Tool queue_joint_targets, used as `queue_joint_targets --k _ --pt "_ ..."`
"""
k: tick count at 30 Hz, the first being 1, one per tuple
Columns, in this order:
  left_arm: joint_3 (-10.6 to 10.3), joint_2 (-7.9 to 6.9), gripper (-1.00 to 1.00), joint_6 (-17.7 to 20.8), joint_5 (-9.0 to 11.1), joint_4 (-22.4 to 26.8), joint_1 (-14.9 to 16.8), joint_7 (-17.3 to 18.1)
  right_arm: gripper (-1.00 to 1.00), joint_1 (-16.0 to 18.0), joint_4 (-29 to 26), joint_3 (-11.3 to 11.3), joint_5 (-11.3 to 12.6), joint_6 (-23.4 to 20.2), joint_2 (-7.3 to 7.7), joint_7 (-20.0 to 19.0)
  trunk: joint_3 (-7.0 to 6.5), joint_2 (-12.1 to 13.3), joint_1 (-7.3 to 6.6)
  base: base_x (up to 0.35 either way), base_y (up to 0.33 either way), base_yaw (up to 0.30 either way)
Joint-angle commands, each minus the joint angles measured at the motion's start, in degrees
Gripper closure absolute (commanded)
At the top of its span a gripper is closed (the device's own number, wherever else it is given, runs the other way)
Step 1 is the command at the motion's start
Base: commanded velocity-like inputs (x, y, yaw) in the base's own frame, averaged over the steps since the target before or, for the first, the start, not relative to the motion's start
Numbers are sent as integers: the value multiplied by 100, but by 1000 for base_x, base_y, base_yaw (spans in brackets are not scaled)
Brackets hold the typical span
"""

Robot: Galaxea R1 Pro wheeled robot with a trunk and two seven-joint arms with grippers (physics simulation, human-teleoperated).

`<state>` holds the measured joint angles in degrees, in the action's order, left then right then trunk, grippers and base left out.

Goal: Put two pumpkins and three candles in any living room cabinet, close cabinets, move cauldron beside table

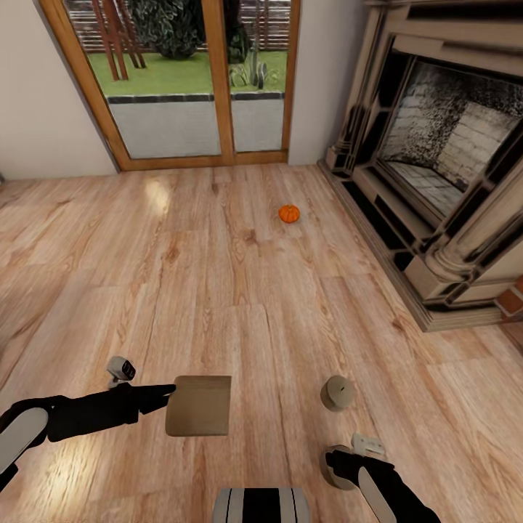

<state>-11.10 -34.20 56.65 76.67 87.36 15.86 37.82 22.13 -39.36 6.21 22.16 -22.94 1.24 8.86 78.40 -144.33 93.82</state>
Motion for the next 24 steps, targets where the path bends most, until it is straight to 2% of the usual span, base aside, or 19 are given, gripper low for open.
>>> queue_joint_targets --k 1,6,12,15,18,24 --pt "-6 -4 100 22 14 -3 5 15 -100 2 -10 39 60 -18 8 55 4 -2 -1 0 0 0" --pt "-7 -1 100 22 15 -4 5 15 -100 2 -5 45 60 5 8 55 26 -3 2 0 0 0" --pt "-5 -7 100 24 15 -2 5 15 -100 2 7 199 68 8 8 55 48 -4 4 0 0 0" --pt "-6 -8 100 23 15 -2 5 15 -100 2 7 208 69 8 8 55 48 -4 4 0 0 0" --pt "-6 -8 100 22 15 0 5 15 -100 2 7 213 70 8 8 55 115 -8 12 0 0 0" --pt "-3 -7 100 22 15 0 5 15 -100 2 7 212 69 8 8 55 115 -8 12 0 0 0"
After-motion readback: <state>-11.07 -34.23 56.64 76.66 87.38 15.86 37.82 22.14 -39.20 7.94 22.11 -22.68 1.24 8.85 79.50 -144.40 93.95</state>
